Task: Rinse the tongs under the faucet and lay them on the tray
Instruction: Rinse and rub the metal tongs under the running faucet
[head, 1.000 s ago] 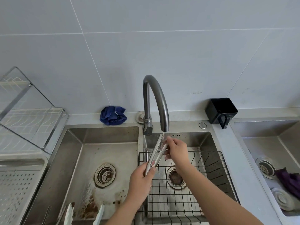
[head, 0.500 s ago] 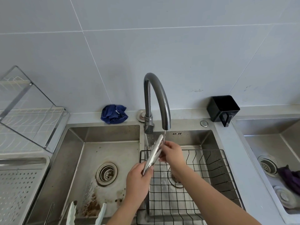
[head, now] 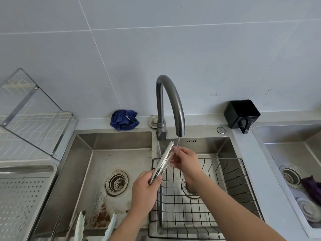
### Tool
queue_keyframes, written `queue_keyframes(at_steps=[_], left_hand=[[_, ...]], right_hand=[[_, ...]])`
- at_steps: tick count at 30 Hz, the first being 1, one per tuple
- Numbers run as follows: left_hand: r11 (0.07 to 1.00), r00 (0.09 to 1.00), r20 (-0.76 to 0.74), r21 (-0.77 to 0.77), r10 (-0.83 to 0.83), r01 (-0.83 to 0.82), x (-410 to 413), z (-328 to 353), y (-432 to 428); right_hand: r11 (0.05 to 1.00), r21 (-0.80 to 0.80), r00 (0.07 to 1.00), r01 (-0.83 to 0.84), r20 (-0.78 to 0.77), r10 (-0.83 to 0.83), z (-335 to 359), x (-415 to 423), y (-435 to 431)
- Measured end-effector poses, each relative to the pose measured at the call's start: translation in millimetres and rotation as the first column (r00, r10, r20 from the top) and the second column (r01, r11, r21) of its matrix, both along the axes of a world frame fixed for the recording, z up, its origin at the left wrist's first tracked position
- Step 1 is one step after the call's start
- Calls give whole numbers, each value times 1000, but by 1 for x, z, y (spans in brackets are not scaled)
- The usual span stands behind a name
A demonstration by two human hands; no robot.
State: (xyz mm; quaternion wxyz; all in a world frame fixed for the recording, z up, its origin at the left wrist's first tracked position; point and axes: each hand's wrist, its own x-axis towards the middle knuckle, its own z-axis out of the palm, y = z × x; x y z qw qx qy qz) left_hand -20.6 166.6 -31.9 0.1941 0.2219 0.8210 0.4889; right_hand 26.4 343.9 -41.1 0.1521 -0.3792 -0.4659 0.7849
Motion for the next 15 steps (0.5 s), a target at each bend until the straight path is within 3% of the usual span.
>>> queue_keyframes(at_steps=[2,5,10,15], left_hand=[[1000,999,-36,-14,-18,17,0,-2,-2],[998,996,-86,-54,-29,25,-2,-6,-5],[991,983,-172,-130,-66,43,-3,-8,-9],[991,988,-144,-127,-47,29,-4,-8,-9]], right_hand=[[999,6,998,52,32,-52,-2,0,1],[1000,-8,998,-19,55,19,-5,3,-4],[993,114,978,-8,208,-16,0,1,-6],[997,66,989,-38,148,28,5,2,-8]])
